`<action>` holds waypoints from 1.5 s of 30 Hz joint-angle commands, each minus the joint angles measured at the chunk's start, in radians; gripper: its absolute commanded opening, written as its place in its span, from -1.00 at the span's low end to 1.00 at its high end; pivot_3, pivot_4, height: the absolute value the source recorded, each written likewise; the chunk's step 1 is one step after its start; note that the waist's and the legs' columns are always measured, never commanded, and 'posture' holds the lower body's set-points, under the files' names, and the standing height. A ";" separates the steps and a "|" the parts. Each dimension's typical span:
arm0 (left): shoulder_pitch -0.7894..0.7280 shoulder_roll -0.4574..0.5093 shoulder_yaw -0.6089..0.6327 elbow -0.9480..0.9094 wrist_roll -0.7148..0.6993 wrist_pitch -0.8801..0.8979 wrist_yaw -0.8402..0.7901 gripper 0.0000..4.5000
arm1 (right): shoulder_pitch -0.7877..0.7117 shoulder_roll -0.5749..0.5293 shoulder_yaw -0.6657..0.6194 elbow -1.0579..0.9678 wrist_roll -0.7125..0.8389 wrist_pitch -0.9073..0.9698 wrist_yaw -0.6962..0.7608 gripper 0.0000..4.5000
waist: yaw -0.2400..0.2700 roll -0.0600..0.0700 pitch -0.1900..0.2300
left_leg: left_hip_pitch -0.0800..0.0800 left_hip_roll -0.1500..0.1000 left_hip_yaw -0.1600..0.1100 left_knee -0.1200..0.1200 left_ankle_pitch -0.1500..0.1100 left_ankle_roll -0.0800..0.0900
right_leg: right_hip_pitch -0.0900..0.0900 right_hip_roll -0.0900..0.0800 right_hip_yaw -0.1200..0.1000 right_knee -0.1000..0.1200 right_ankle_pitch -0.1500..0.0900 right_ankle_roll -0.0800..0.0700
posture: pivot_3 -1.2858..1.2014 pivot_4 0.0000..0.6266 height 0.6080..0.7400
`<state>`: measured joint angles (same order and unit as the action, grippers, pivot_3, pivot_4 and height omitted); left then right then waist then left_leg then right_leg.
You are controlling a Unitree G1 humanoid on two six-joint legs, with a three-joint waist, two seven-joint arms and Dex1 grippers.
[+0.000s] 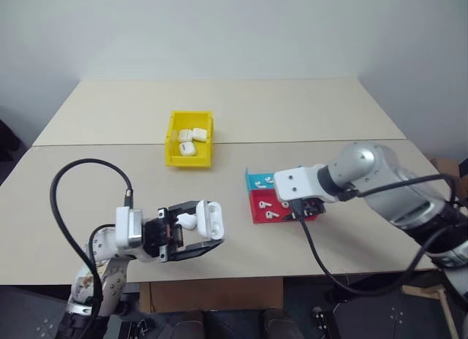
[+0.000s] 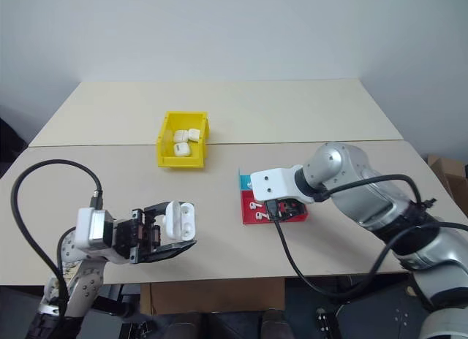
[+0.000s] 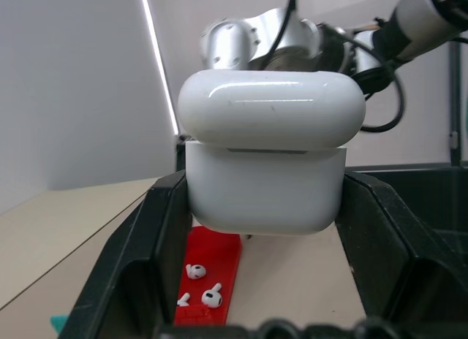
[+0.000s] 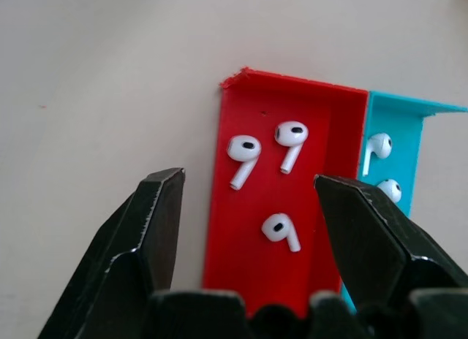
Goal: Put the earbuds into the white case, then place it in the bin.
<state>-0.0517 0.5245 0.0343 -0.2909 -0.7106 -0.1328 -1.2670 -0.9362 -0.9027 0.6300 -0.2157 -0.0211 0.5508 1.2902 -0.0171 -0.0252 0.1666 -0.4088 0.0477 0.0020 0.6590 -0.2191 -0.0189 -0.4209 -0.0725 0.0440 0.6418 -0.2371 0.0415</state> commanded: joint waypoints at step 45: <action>0.098 0.045 0.099 -0.064 -0.030 0.015 -0.082 0.24 | 0.005 0.245 0.050 0.192 -0.213 0.110 0.025 -0.10 | -0.001 0.000 0.000 | 0.001 0.002 0.000 0.000 0.000 0.000 | 0.000 0.003 0.001 0.002 0.000 -0.001 | 0.03 -0.52 1.00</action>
<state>0.0438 0.5675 0.1149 -0.3286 -0.7346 -0.1040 -1.3471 -0.9215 -0.6604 0.6954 -0.0105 -0.2250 0.6793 1.3107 -0.0181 -0.0249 0.1665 -0.4077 0.0496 0.0020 0.6592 -0.2189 -0.0193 -0.4213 -0.0700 0.0444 0.6442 -0.2373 0.0400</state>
